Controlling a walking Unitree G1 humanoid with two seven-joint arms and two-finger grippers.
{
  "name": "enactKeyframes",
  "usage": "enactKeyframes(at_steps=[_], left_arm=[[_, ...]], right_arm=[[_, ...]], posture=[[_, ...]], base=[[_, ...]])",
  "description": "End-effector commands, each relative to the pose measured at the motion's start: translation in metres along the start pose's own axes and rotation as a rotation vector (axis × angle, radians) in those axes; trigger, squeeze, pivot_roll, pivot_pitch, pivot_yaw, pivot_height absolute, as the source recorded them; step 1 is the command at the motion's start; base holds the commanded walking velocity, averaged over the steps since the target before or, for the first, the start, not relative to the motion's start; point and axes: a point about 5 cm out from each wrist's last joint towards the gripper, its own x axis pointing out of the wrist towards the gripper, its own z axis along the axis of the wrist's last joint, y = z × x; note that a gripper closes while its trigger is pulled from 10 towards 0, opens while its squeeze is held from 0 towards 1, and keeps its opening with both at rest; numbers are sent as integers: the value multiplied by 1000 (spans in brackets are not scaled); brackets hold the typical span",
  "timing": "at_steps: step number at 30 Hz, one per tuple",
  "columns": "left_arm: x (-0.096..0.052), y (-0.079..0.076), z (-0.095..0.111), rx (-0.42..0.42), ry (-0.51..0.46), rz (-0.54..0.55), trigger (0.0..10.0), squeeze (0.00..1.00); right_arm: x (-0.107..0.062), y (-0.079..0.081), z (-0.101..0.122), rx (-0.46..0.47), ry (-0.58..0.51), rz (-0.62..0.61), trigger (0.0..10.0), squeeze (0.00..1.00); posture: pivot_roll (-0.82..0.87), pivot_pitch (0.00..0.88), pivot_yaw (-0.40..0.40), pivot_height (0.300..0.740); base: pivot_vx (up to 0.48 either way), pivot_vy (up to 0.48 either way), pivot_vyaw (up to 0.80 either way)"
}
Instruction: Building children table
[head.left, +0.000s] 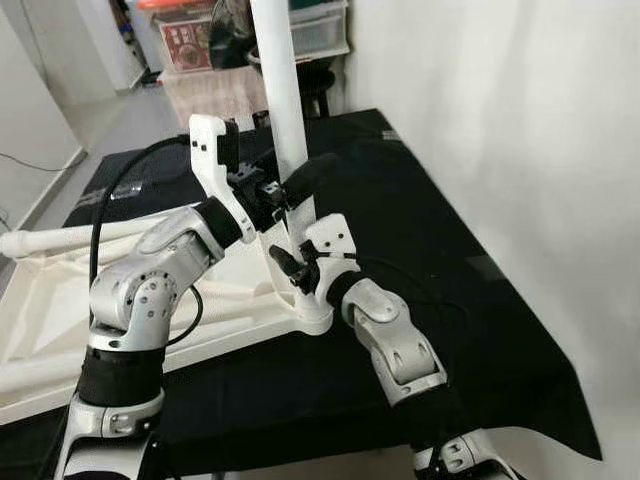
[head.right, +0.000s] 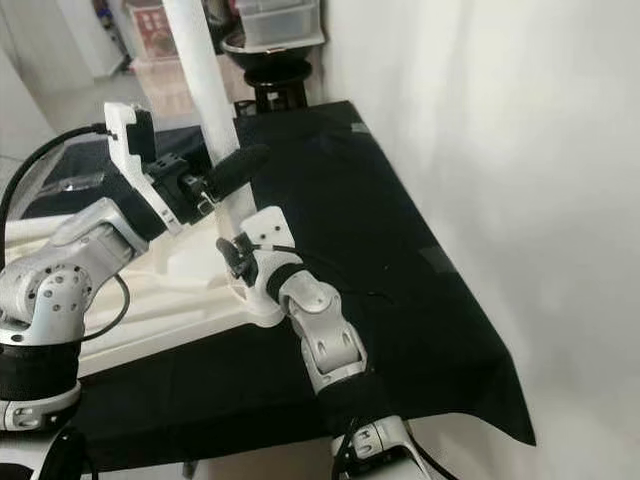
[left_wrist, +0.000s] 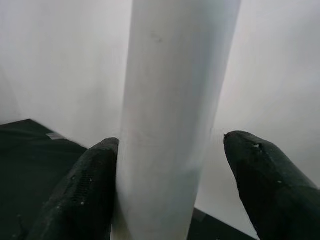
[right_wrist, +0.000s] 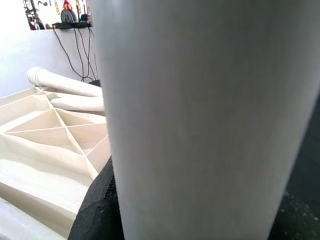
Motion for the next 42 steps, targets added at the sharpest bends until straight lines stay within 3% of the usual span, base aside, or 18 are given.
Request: enactKeyframes(at_steps=[1,2,12,13,14,15,16,18,20,24,25,26,32,33,34,35,36,42], left_arm=[[-1,1,-3,-15,7,7,10000,0],[-2,1,-2,-19,3,6,0,0],[-6,0,-4,-10,25,-17,0,0],[-6,-1,-4,-9,27,-19,0,0],[-6,-1,-4,-9,27,-19,0,0],[-6,-1,-4,-9,28,-20,0,0],[-6,-1,-4,-9,28,-20,0,0],[-5,-1,-5,-11,30,-24,0,0],[-5,-1,-5,-11,30,-24,0,0],[-6,-2,-6,-9,34,-29,0,0],[-5,-4,-6,-10,36,-36,0,0],[-5,-5,-7,-10,37,-41,0,0],[-3,-10,-9,-2,45,-66,0,0],[-2,-11,-9,0,47,-71,0,0],[-2,-11,-9,0,47,-71,0,0],[-2,-12,-9,0,48,-76,0,0],[-2,-13,-10,4,52,-85,0,0],[0,-17,-11,19,60,-103,0,0]], right_arm=[[-3,0,-35,49,158,-36,0,0],[-3,0,-35,46,162,-38,0,0],[-11,1,-23,37,189,-77,0,0],[-9,-1,-19,41,175,-62,10000,0],[-9,-1,-19,41,175,-62,10000,0],[-7,-3,-16,45,164,-50,10000,1000],[-7,-3,-16,45,164,-50,10000,1000],[1,-9,10,65,48,166,10000,1000],[1,-9,10,65,48,166,10000,1000],[1,-21,34,19,-72,350,10000,1000],[1,-30,41,-10,-94,443,10000,451],[1,-35,46,-32,-98,509,10000,0],[7,-34,46,-71,-41,704,10000,0],[9,-33,45,-67,-34,725,8667,0],[9,-33,45,-67,-34,725,8667,0],[11,-31,45,-59,-29,740,6314,0],[13,-29,44,-44,-25,755,0,0],[15,-24,32,-23,4,802,0,0]], posture=[[-49,59,70,740],[-48,54,68,740],[-50,35,66,740],[-49,33,66,740],[-49,33,66,740],[-48,32,66,740],[-48,32,66,740],[-42,32,68,740],[-42,32,68,740],[-40,31,69,740],[-34,31,66,740],[-34,31,66,740],[-20,29,60,740],[-16,29,58,740],[-16,29,58,740],[-16,29,58,740],[-14,30,57,740],[-11,29,58,740]], base=[[0,0,0],[0,0,0],[0,0,0],[0,0,0],[0,0,0],[0,0,0],[0,0,0],[0,0,0],[0,0,0],[0,0,0],[0,0,0],[0,0,0],[0,0,0],[0,0,0],[0,0,0],[0,0,0],[0,0,0],[0,0,0]])
